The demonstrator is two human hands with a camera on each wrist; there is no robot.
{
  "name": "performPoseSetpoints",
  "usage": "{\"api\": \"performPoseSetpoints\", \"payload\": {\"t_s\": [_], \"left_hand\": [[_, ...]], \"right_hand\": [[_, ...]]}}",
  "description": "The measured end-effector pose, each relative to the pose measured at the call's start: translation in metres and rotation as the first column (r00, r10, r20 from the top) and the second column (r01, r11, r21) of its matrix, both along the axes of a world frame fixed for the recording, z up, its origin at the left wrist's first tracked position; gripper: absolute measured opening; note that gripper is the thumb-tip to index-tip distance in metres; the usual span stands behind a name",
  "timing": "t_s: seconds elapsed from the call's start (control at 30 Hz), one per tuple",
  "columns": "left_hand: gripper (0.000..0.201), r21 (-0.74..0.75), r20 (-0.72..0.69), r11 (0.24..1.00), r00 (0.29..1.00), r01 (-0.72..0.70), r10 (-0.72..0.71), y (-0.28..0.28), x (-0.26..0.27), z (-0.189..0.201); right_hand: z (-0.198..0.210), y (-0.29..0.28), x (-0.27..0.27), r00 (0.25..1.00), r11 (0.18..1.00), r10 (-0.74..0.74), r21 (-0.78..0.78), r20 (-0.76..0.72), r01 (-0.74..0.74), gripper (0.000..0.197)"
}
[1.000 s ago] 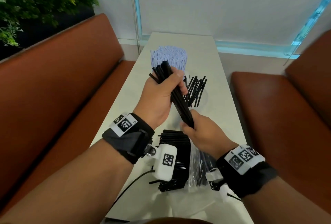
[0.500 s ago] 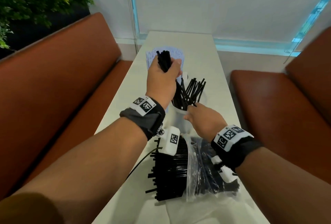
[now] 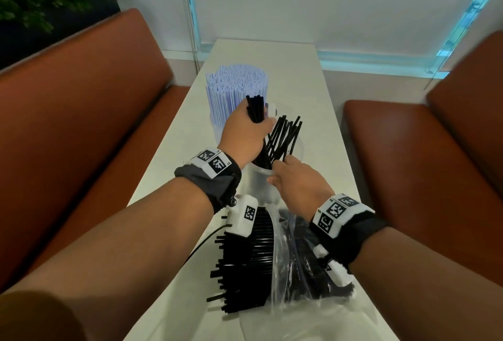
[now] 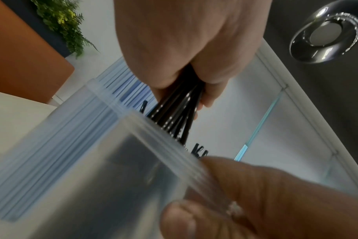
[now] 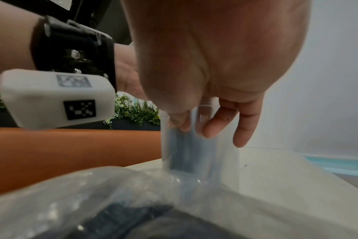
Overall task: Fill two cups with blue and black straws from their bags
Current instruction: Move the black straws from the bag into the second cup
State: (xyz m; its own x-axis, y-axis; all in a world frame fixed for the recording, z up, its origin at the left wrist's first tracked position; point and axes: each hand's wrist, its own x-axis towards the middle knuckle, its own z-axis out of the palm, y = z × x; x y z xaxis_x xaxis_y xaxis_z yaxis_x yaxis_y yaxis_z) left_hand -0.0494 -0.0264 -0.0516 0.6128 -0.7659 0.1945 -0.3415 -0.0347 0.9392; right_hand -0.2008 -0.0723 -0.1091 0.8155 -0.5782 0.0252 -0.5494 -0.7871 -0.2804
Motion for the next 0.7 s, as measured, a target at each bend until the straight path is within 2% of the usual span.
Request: {"api": "performPoseSetpoints", "payload": {"t_s": [0.1, 0.17, 0.23, 0.3, 0.37, 0.43, 0.5, 0.6, 0.63, 0.7], "left_hand": [[0.031, 0.134, 0.072, 0.989, 0.995, 0.063, -0.073, -0.002, -0.001, -0.003], [0.057, 0.18, 0.121, 0.98, 0.987, 0.083, -0.106, -0.001, -0.001, -0.002], [0.079, 0.184, 0.163, 0.979, 0.98, 0.085, -0.116, 0.003, 0.001, 0.0], [0.085, 0.132, 0.199, 0.988, 0.975, 0.077, -0.102, 0.012, 0.002, 0.003], [0.078, 0.049, 0.246, 0.998, 0.968, 0.048, -0.058, 0.028, 0.004, 0.003], [0.062, -0.026, 0.266, 0.999, 0.964, 0.018, -0.011, 0.05, 0.006, -0.001], [0.04, -0.002, 0.269, 1.0, 0.963, 0.027, -0.026, 0.074, 0.005, -0.011], [0.025, 0.24, 0.283, 0.963, 0.94, 0.124, -0.191, 0.108, -0.001, -0.037], [0.026, 0.341, 0.307, 0.927, 0.913, 0.157, -0.268, 0.117, -0.003, -0.046], [0.032, 0.488, 0.373, 0.852, 0.836, 0.192, -0.402, 0.131, -0.008, -0.063]], "right_hand": [[0.002, 0.0, 0.0, 1.0, 1.0, 0.015, 0.021, -0.014, -0.015, 0.019], [0.004, 0.0, 0.0, 1.0, 1.0, 0.014, 0.019, -0.016, -0.014, 0.018], [0.004, 0.0, 0.002, 1.0, 1.0, 0.002, 0.021, -0.016, -0.002, 0.018], [0.003, -0.001, 0.003, 0.999, 1.0, -0.006, 0.026, -0.031, 0.007, 0.017], [0.002, -0.001, 0.003, 0.999, 1.0, -0.01, 0.014, -0.045, 0.011, 0.017], [0.001, -0.003, 0.003, 0.999, 1.0, -0.01, -0.003, -0.046, 0.01, 0.019], [0.002, -0.002, 0.002, 0.999, 1.0, -0.018, -0.017, -0.045, 0.018, 0.018], [0.007, 0.003, -0.001, 0.998, 0.998, 0.012, -0.056, -0.058, -0.015, 0.01], [0.009, 0.007, -0.005, 1.0, 0.998, 0.016, -0.062, -0.012, -0.017, 0.016], [0.011, 0.021, -0.015, 0.975, 0.996, -0.002, -0.089, 0.22, 0.022, 0.028]]}}
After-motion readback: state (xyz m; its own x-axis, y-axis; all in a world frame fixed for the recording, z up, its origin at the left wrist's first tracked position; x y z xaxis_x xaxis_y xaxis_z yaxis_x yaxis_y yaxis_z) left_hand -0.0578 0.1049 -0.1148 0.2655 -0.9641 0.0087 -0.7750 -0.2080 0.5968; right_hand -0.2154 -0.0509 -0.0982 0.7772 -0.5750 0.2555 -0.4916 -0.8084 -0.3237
